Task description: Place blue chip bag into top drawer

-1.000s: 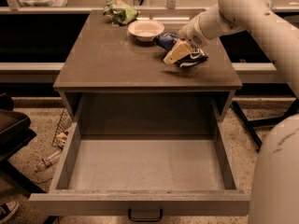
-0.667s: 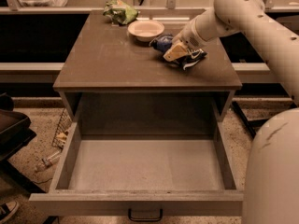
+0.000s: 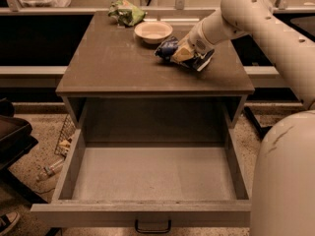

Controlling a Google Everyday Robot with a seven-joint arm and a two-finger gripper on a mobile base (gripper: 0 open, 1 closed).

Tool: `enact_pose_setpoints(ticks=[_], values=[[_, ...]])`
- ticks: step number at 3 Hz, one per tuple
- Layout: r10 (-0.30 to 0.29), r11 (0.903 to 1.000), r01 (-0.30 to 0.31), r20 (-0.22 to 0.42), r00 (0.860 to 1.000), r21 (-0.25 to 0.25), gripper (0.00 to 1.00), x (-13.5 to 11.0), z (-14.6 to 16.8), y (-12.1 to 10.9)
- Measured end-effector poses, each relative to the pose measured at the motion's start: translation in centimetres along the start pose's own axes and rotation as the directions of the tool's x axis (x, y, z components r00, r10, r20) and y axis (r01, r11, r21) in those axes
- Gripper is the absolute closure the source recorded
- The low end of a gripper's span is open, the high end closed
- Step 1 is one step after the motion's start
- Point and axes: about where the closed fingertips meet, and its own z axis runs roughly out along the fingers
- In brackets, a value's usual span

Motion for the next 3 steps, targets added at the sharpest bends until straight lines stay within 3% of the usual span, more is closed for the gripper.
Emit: enact_pose_setpoints(ticks=[2,3], values=[[-0.009,0.9999,0.009,0.012,1.0,0.005,1.0,-0.6,-0.8,0.1],[-0.054,0.9981,0.052,0.072,0.996,0.033,1.0,-2.9,-4.1,0.8]])
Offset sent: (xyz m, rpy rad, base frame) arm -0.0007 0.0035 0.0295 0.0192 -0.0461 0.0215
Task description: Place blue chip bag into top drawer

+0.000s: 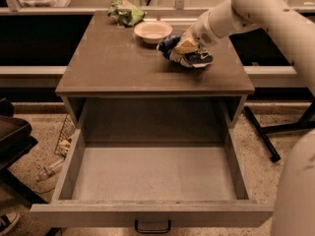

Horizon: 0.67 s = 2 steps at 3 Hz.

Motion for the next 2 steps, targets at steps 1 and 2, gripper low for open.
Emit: enact_pose_setpoints(ticks=[1,2], values=[[-0.047,0.9986,0.046,0.043,0.998,0.026,1.0,-1.8,-6.2,2.8],[-0.035,0.9994,0.035,0.075,0.997,-0.002,1.0,-0.1,-10.4,6.8]])
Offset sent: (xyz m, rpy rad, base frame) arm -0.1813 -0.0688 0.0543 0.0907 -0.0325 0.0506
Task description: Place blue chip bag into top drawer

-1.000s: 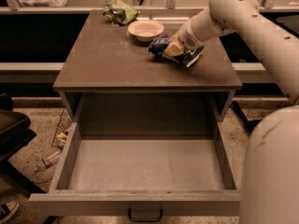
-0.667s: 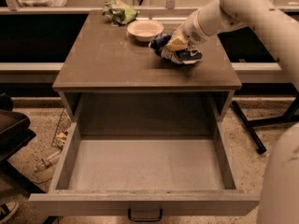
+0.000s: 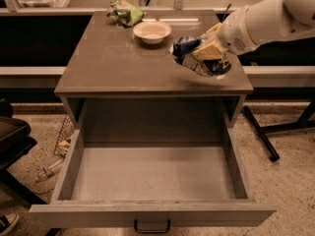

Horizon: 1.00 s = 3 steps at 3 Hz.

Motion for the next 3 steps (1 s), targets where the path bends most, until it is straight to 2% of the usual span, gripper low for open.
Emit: enact_pose_setpoints(ticks=[1,2,3], values=[[0.004,0.9931,-0.002,0.015,1.0,-0.117,1.0,3.2,-2.7,6.6],[-0.045,0.9436,0.05,0.023,0.999,-0.327,1.0,6.9,-1.8,15.7],[-0.064,0.9169,0.069,0.027,0.998,-0.393,1.0,8.0,0.2,19.6]])
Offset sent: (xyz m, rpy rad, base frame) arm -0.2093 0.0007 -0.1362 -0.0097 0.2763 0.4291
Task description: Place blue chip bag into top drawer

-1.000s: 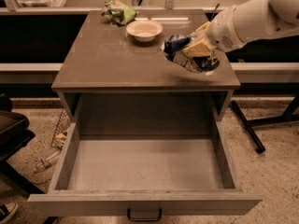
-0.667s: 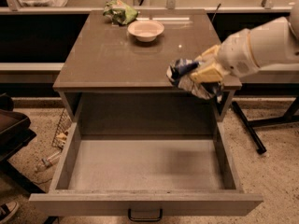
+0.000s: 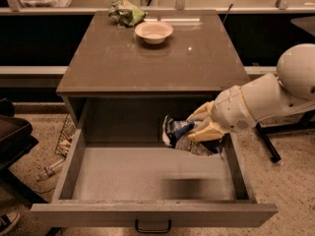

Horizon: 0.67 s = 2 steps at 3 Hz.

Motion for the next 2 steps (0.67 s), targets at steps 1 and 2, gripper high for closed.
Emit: enact_pose_setpoints(ticks=[1,2], values=[[0.001,0.9999,-0.001,-0.002,1.0,-0.013,1.0,0.2,0.5,0.5],[0.006,0.9998,-0.006,0.007,1.0,-0.017,1.0,0.3,2.4,0.4]])
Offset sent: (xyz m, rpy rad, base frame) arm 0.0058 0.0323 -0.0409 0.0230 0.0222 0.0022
